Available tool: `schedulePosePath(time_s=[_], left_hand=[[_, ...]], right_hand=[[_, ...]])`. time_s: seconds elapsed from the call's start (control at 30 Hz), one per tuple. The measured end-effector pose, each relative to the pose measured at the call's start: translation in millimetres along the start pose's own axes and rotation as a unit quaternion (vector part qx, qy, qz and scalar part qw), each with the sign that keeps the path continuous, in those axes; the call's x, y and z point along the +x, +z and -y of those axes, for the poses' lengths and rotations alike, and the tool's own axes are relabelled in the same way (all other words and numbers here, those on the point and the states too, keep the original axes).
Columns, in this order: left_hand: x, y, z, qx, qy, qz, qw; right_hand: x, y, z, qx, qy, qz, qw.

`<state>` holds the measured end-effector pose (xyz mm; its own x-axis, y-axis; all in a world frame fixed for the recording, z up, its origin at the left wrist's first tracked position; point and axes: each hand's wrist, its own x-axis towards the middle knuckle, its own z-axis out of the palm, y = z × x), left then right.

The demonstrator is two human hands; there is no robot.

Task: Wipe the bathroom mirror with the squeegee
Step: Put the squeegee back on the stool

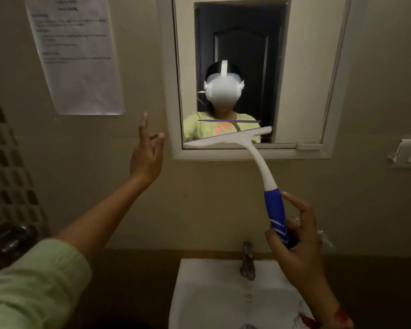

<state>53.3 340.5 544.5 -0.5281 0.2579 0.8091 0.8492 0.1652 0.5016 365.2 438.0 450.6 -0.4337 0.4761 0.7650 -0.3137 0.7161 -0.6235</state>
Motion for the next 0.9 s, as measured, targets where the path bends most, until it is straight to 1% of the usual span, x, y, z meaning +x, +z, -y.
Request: schedulePosePath(time_s=[0.1, 0.23, 0.43, 0.6, 0.73, 0.8, 0.9], left_hand=[[-51, -15, 21, -0.007, -0.056, 0.032, 0.998], [-115, -37, 42, -0.01, -0.128, 0.049, 0.99], [-190, -66, 61, -0.035, -0.236, 0.062, 0.969], [-250, -85, 84, -0.016, -0.328, 0.041, 0.944], [-297, -106, 104, -0.025, -0.404, 0.031, 0.914], [-313, -118, 110, -0.024, -0.432, 0.023, 0.901], [-329, -136, 118, 0.001, -0.448, 0.016, 0.894]], right_hand=[[-6, 5, 0, 0.007, 0.025, 0.044, 0.999], [-19, 19, -1, 0.015, 0.063, 0.095, 0.993], [-41, 42, -8, 0.067, 0.131, 0.192, 0.97], [-69, 67, -19, 0.107, 0.195, 0.242, 0.944], [-99, 91, -33, 0.129, 0.262, 0.272, 0.917], [-113, 104, -39, 0.135, 0.292, 0.285, 0.903], [-132, 129, -43, 0.14, 0.335, 0.322, 0.875]])
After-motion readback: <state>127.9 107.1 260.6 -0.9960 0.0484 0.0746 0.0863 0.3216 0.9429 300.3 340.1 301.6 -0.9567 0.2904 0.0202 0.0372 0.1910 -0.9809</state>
